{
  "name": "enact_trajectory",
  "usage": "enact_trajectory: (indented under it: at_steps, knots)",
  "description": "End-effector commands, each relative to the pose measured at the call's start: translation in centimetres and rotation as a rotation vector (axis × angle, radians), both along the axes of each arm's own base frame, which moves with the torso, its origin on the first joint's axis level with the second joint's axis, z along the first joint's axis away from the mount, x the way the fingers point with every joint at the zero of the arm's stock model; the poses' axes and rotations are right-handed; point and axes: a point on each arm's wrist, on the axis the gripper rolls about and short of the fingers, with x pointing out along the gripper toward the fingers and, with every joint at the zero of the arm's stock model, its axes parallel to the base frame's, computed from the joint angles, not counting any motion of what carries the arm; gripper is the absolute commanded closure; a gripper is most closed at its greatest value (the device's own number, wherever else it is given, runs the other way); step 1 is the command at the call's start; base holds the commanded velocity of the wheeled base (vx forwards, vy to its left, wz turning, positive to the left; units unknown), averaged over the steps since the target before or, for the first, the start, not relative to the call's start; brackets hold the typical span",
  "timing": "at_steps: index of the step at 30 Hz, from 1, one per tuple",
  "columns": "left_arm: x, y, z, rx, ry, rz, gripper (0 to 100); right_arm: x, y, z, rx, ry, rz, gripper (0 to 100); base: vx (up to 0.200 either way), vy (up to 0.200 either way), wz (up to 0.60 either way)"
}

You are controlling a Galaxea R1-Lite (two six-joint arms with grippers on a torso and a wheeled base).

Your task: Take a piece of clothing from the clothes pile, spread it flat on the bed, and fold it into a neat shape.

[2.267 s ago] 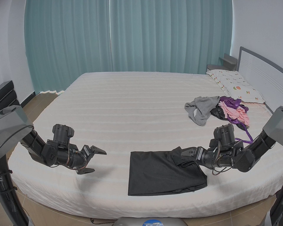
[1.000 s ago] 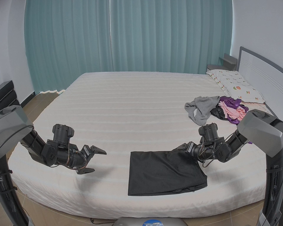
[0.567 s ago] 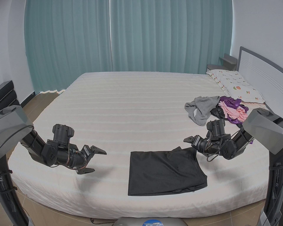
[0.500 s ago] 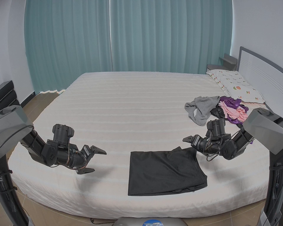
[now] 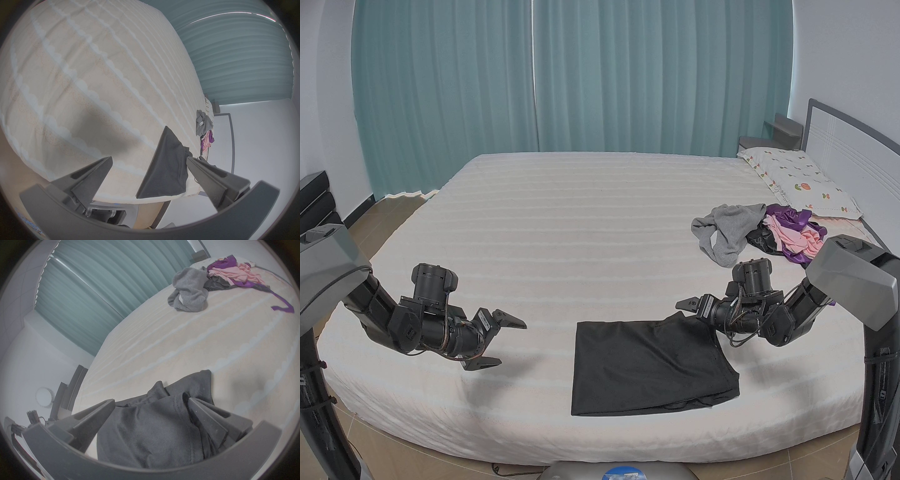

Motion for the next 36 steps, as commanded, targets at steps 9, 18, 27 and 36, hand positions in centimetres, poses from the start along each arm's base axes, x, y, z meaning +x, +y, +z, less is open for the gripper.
enact_trajectory:
  at_steps: [9,18,27,36]
  knots:
    - [0.0,-0.1,-0.2,0.001,0.006,-0.001,0,1.0,-0.1,-1.9,-0.090,-0.029,0.055,0,0.000,0.000,0.00]
    - [0.0,-0.1,-0.2,0.001,0.006,-0.001,0,1.3,-0.2,-2.4,-0.111,-0.038,0.064,100,0.000,0.000,0.00]
    - [0.0,-0.1,-0.2,0.003,0.007,-0.004,0,1.4,-0.8,-2.2,-0.150,-0.052,0.031,100,0.000,0.000,0.00]
    - [0.0,-0.1,-0.2,0.003,0.007,-0.004,0,2.3,-3.8,-0.8,-0.156,-0.082,-0.055,100,0.000,0.000,0.00]
